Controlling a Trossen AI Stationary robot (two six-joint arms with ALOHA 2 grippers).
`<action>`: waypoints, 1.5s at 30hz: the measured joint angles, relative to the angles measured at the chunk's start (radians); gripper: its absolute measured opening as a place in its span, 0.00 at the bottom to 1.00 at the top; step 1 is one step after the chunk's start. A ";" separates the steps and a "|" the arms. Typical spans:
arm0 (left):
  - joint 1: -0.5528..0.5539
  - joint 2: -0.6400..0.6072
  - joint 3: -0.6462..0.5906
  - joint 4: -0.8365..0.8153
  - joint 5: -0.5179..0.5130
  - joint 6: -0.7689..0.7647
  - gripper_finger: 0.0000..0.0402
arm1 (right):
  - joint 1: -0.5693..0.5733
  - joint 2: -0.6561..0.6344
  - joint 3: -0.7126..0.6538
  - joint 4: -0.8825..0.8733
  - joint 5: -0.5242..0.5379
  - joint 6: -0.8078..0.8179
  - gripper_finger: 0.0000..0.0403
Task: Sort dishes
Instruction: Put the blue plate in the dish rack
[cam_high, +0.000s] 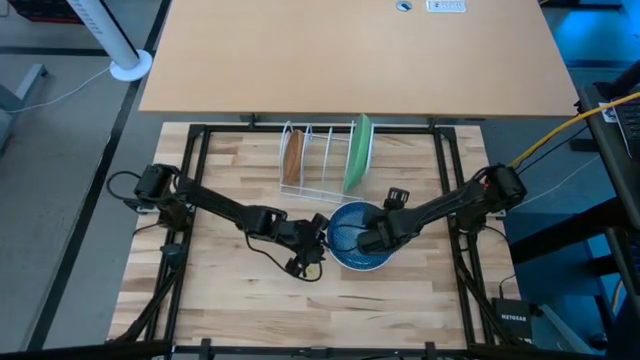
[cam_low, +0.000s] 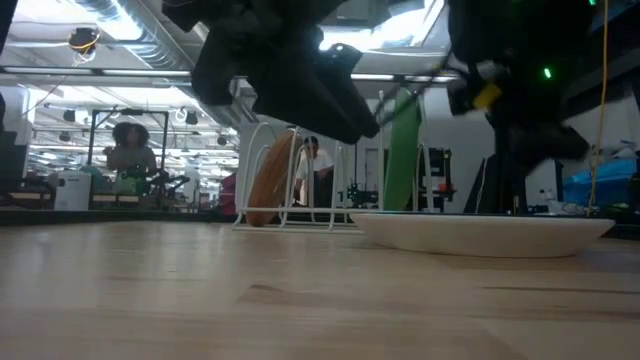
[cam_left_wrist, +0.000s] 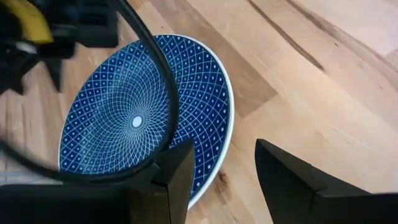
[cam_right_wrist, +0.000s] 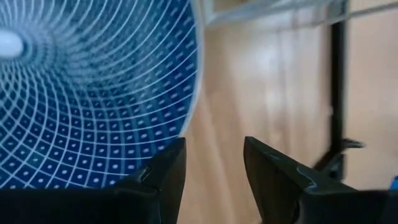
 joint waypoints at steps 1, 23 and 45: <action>0.000 0.005 0.000 0.006 0.000 0.000 0.40 | 0.000 0.000 -0.024 0.019 -0.006 0.017 0.41; 0.001 0.018 0.000 0.003 -0.005 0.011 0.40 | 0.000 -0.003 -0.186 0.294 -0.029 0.152 0.41; -0.061 0.018 0.000 -0.004 -0.005 0.086 0.40 | 0.001 -0.002 -0.089 0.181 -0.092 0.144 0.41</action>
